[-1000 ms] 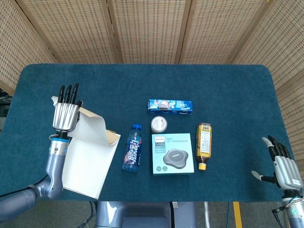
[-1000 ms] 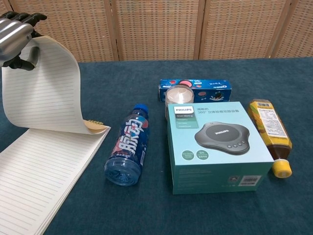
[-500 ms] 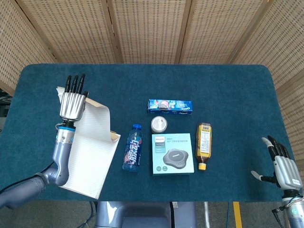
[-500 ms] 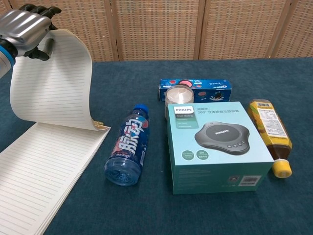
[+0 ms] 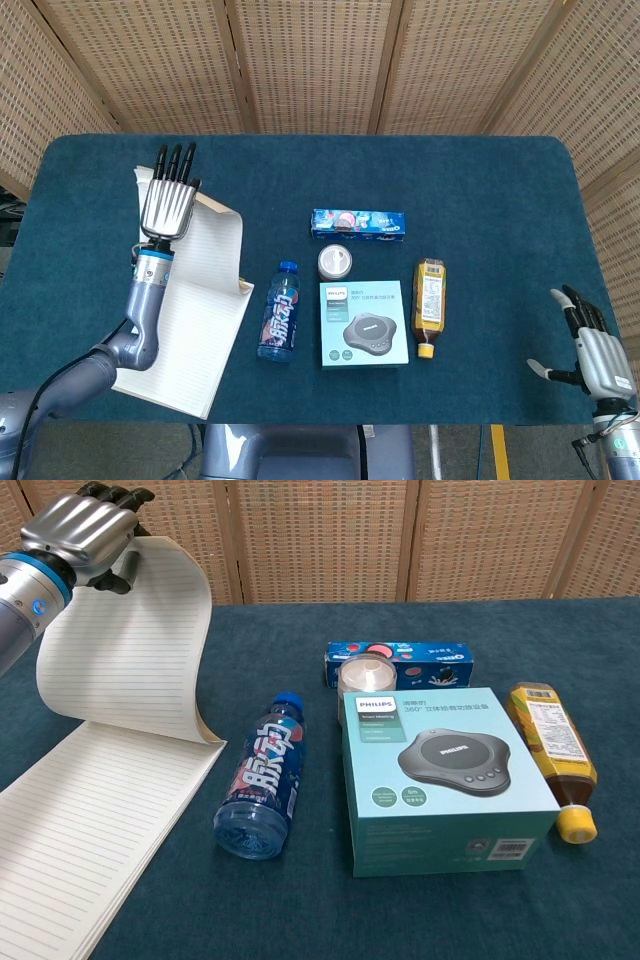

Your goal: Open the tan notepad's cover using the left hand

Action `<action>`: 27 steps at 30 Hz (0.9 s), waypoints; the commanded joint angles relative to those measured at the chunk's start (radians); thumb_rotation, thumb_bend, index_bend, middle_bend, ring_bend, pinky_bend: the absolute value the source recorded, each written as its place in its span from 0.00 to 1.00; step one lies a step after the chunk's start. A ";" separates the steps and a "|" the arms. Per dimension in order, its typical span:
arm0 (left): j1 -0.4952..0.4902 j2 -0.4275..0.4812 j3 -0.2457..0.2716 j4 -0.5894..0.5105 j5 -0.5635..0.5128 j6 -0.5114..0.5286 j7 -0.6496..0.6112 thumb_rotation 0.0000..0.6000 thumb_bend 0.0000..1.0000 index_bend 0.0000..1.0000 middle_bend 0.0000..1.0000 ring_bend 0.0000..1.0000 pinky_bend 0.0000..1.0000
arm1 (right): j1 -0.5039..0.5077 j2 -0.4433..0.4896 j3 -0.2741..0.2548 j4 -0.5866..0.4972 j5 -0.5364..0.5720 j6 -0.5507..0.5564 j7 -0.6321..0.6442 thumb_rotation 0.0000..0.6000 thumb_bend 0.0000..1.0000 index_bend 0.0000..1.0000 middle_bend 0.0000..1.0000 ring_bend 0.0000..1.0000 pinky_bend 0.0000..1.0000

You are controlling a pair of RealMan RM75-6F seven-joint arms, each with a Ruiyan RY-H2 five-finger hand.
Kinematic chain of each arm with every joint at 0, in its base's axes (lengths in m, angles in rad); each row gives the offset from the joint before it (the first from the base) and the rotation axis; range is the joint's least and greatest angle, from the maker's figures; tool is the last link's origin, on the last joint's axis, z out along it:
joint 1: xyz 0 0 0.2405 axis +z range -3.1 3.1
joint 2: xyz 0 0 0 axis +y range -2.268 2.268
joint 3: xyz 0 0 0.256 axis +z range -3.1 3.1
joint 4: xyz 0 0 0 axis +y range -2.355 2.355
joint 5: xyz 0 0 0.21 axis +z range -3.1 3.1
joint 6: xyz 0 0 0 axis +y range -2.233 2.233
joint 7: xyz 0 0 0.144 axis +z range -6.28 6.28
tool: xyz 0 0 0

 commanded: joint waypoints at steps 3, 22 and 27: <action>-0.044 -0.036 0.004 0.077 0.012 -0.002 -0.044 1.00 0.69 0.80 0.00 0.00 0.00 | 0.000 0.002 0.000 -0.003 0.002 -0.003 0.006 1.00 0.05 0.03 0.00 0.00 0.00; -0.156 -0.175 0.015 0.362 0.043 0.039 -0.155 1.00 0.66 0.80 0.00 0.00 0.00 | 0.002 0.000 0.004 0.005 0.002 -0.004 0.030 1.00 0.05 0.03 0.00 0.00 0.00; -0.178 -0.213 0.017 0.424 0.038 0.025 -0.198 1.00 0.52 0.80 0.00 0.00 0.00 | 0.003 0.000 0.004 0.007 0.002 -0.008 0.038 1.00 0.05 0.03 0.00 0.00 0.00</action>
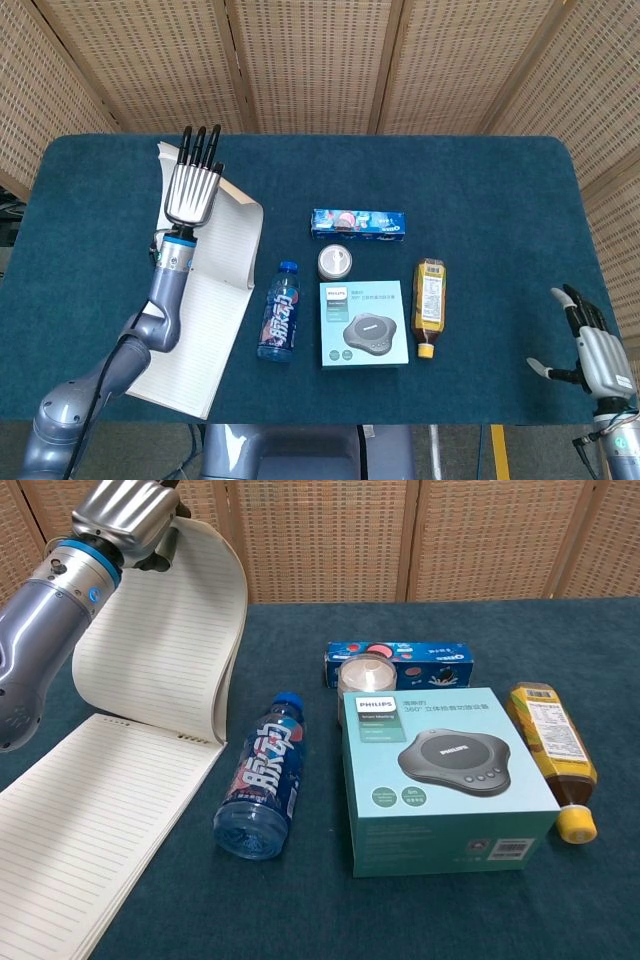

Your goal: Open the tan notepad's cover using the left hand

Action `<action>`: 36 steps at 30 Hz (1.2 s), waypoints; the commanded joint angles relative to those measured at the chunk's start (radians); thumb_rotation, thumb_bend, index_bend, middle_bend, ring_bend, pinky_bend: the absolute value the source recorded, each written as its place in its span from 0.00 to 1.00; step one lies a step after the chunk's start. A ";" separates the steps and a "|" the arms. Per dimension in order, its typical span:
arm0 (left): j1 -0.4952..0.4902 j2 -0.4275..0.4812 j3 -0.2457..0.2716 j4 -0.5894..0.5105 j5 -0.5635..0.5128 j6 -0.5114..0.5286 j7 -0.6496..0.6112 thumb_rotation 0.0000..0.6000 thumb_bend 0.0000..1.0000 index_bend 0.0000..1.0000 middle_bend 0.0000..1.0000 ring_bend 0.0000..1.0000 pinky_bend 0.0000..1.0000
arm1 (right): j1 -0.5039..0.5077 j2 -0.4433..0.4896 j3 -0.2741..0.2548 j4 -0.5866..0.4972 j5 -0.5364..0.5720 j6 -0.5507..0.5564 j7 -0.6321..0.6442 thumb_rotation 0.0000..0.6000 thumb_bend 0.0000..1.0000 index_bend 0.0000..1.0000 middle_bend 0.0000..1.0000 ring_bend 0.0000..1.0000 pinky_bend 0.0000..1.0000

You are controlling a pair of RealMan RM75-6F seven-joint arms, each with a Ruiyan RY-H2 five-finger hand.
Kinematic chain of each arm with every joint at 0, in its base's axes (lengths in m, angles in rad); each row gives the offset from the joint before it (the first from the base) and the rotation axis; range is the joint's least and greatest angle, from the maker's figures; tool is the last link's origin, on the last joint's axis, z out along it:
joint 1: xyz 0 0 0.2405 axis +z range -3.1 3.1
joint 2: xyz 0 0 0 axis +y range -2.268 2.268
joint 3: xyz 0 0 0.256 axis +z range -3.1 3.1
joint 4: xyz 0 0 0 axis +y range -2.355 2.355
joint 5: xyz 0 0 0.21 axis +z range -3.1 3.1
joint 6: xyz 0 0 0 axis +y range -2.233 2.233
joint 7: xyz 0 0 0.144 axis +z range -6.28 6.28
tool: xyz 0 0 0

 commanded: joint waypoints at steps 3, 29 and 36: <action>-0.016 -0.038 0.016 0.060 0.008 0.003 -0.054 1.00 0.46 0.70 0.00 0.00 0.00 | 0.001 0.001 0.000 -0.001 0.002 -0.004 0.005 1.00 0.05 0.03 0.00 0.00 0.00; 0.021 -0.063 0.040 0.132 -0.006 0.021 -0.126 1.00 0.18 0.06 0.00 0.00 0.00 | -0.002 0.004 0.000 -0.012 0.003 0.002 0.007 1.00 0.05 0.03 0.00 0.00 0.00; 0.087 -0.016 0.045 0.041 -0.004 0.105 -0.218 1.00 0.17 0.04 0.00 0.00 0.00 | -0.001 0.004 0.002 -0.009 0.005 0.001 0.002 1.00 0.05 0.03 0.00 0.00 0.00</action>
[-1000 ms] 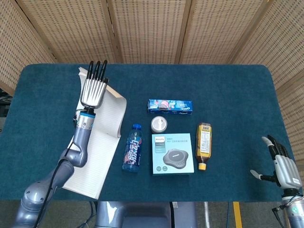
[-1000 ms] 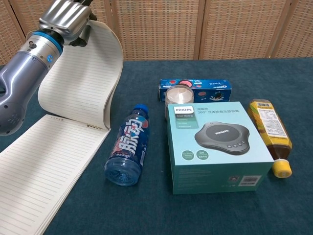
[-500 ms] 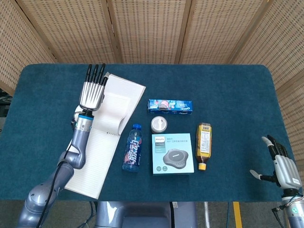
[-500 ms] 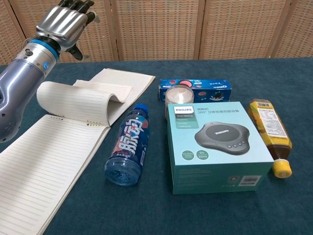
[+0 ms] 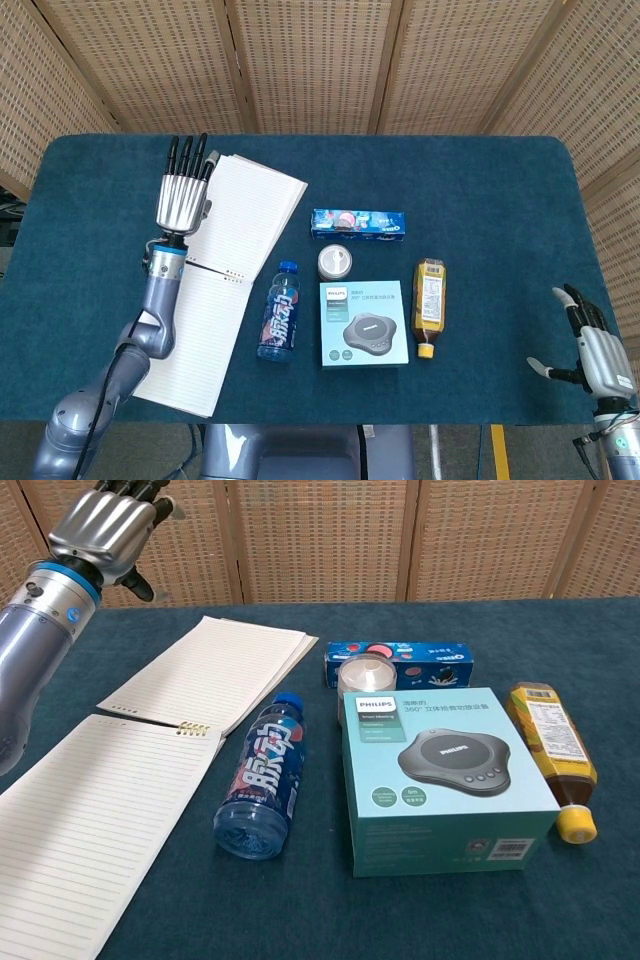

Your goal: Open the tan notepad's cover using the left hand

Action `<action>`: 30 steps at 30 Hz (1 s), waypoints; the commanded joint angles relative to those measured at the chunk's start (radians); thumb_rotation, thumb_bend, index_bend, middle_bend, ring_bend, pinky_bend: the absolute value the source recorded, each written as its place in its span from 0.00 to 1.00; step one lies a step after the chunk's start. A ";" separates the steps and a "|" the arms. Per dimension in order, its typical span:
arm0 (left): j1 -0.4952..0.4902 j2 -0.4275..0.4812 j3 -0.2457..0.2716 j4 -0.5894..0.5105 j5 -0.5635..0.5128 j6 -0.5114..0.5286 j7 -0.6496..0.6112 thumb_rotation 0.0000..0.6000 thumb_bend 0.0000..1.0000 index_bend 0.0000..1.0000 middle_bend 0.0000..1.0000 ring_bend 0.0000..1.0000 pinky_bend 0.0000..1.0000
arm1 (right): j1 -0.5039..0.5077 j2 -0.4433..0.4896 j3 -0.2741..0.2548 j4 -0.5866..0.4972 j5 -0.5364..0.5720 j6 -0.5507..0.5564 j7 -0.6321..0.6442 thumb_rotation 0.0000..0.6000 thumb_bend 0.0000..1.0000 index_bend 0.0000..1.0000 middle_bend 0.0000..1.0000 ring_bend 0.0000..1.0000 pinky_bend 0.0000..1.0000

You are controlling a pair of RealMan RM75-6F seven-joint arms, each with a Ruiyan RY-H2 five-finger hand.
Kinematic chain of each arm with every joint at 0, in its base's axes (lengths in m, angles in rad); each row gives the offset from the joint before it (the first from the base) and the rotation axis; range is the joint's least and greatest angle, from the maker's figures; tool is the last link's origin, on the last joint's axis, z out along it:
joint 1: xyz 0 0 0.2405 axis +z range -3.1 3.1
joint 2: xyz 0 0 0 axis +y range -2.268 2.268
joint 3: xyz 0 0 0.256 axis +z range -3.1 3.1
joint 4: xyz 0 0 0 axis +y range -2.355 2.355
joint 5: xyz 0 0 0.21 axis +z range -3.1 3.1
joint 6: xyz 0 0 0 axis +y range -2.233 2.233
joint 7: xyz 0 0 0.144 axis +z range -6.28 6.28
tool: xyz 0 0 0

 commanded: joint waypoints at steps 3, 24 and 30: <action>0.087 0.075 0.021 -0.146 0.015 0.076 -0.101 1.00 0.12 0.00 0.00 0.00 0.00 | 0.000 0.000 0.000 0.000 0.001 0.000 -0.007 1.00 0.05 0.03 0.00 0.00 0.00; 0.543 0.547 0.312 -1.104 0.046 0.226 0.075 1.00 0.01 0.00 0.00 0.00 0.00 | -0.003 -0.003 -0.005 -0.012 -0.005 0.016 -0.062 1.00 0.05 0.03 0.00 0.00 0.00; 0.640 0.528 0.364 -1.131 0.067 0.309 0.129 1.00 0.01 0.00 0.00 0.00 0.00 | -0.004 -0.004 -0.005 -0.016 -0.005 0.019 -0.073 1.00 0.05 0.03 0.00 0.00 0.00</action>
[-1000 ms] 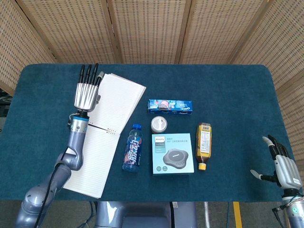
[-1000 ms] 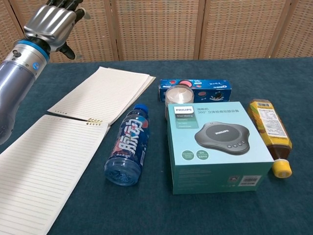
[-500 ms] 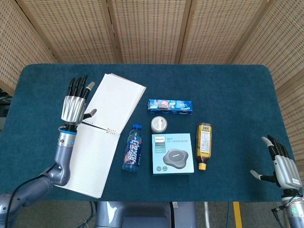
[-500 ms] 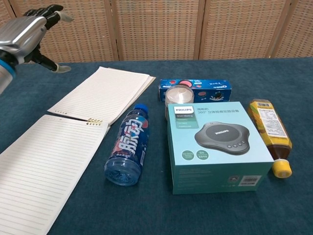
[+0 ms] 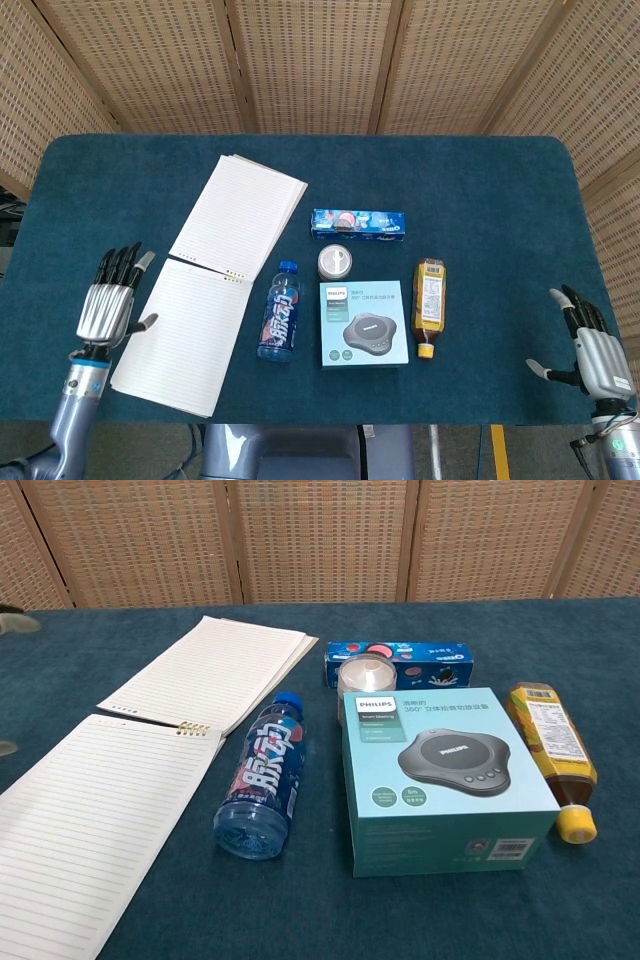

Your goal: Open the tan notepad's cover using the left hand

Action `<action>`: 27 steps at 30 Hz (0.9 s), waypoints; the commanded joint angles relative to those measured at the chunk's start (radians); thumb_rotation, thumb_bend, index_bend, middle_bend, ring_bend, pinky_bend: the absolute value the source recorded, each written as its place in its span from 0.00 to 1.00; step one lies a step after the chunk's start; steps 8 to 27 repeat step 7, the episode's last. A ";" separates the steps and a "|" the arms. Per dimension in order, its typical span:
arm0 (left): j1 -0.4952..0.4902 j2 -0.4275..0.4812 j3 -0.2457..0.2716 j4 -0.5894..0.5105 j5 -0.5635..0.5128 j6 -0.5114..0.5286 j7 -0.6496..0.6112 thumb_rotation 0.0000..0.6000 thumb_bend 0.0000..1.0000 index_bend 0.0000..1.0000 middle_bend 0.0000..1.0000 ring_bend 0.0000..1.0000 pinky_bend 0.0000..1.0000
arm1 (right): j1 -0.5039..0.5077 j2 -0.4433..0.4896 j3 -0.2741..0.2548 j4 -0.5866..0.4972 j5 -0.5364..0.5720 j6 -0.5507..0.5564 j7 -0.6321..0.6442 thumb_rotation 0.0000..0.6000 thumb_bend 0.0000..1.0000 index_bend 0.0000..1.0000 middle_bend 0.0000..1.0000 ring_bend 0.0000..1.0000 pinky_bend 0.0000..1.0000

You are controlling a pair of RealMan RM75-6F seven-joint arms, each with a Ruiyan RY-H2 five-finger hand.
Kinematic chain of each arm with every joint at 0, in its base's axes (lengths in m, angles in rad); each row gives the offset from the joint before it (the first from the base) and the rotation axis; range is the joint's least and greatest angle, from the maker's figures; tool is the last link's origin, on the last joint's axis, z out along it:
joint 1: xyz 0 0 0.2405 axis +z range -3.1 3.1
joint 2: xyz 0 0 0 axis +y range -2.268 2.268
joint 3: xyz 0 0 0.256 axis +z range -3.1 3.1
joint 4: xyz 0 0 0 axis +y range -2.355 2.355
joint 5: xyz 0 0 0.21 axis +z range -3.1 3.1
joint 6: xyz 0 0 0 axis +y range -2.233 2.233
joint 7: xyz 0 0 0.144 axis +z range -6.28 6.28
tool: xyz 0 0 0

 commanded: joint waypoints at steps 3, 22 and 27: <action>0.072 -0.004 0.036 0.002 0.040 0.069 0.015 1.00 0.01 0.00 0.00 0.00 0.00 | -0.001 -0.002 0.001 -0.006 0.003 0.001 -0.001 1.00 0.05 0.03 0.00 0.00 0.00; 0.090 0.005 0.026 -0.006 0.060 0.085 -0.004 1.00 0.01 0.00 0.00 0.00 0.00 | -0.001 -0.003 0.002 -0.010 0.006 0.002 -0.007 1.00 0.05 0.03 0.00 0.00 0.00; 0.090 0.005 0.026 -0.006 0.060 0.085 -0.004 1.00 0.01 0.00 0.00 0.00 0.00 | -0.001 -0.003 0.002 -0.010 0.006 0.002 -0.007 1.00 0.05 0.03 0.00 0.00 0.00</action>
